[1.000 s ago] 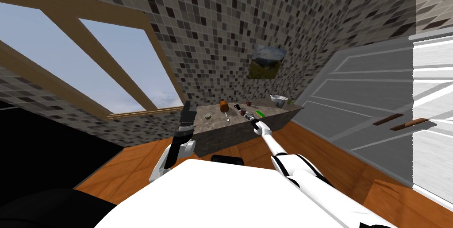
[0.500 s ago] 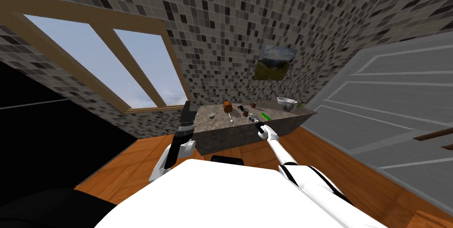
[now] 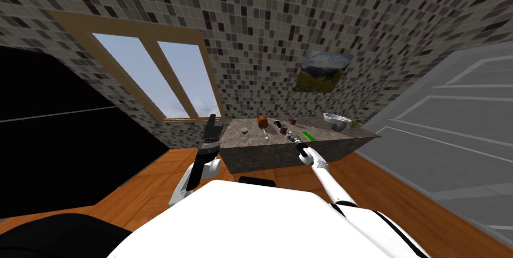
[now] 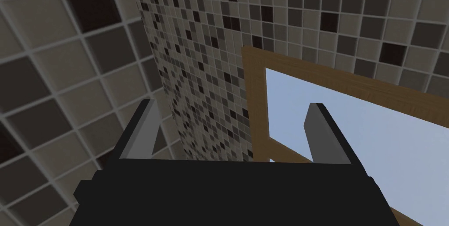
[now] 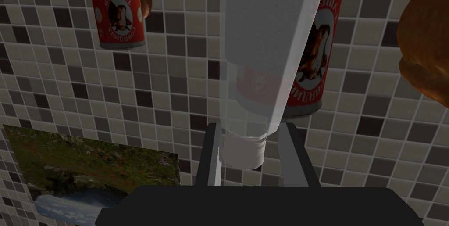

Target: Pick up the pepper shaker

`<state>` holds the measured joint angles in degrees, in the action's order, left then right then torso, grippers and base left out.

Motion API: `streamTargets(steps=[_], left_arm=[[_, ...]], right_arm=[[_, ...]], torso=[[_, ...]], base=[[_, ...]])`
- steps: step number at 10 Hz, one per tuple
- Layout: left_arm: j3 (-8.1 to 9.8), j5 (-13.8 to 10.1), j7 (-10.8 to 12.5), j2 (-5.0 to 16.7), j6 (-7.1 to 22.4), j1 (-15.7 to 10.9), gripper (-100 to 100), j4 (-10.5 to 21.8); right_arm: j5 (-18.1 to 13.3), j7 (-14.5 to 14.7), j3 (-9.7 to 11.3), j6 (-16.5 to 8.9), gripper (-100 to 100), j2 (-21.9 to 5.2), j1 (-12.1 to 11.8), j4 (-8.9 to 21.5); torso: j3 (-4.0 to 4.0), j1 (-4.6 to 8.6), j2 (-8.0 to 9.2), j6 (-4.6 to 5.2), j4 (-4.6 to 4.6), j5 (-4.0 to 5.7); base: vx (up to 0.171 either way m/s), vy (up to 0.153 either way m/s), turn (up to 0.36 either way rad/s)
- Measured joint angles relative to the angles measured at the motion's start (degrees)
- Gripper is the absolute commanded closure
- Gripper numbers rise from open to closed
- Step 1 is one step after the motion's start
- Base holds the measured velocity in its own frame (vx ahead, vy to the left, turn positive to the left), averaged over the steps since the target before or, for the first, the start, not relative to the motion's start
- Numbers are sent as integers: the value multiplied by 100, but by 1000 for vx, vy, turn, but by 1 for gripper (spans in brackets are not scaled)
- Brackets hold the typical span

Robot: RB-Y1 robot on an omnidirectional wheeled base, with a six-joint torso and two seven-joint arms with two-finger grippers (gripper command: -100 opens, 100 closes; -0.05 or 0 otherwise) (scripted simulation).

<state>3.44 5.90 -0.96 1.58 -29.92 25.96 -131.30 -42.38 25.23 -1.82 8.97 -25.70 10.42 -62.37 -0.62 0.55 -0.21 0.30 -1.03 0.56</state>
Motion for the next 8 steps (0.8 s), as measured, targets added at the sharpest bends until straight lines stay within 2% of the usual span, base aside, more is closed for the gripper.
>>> streamTargets(steps=[1,2,4,5,6,7,8], left_arm=[[1,0,0,0,0,1,0,0],[1,0,0,0,0,1,0,0],[1,0,0,0,0,1,0,0],[1,0,0,0,0,2,0,0],[0,0,0,0,0,0,0,0],[1,0,0,0,0,1,0,0],[1,0,0,0,0,2,0,0]], right_arm=[[103,31,-72,-9,100,-74,-189,-137],[133,24,-56,-62,100,-95,-374,-276],[371,168,-296,-50,100,-201,-667,-478],[418,147,-277,-74,100,-264,-820,-546],[594,132,-323,-173,100,-431,-1015,-784],[693,179,-449,-136,100,-483,-1198,-891],[704,253,-545,-28,100,-442,-1319,-826]], torso=[[-2,5,2,11,-5,2],[-5,15,5,23,-15,9],[-9,15,2,22,-20,11],[-9,26,5,31,-23,14],[-5,18,4,10,-14,8],[-9,20,4,24,-22,13],[-12,31,3,32,-27,17]], base=[[8,11,-11],[11,36,319],[11,20,80],[1,35,304],[13,24,219],[13,9,-16],[8,38,300]])
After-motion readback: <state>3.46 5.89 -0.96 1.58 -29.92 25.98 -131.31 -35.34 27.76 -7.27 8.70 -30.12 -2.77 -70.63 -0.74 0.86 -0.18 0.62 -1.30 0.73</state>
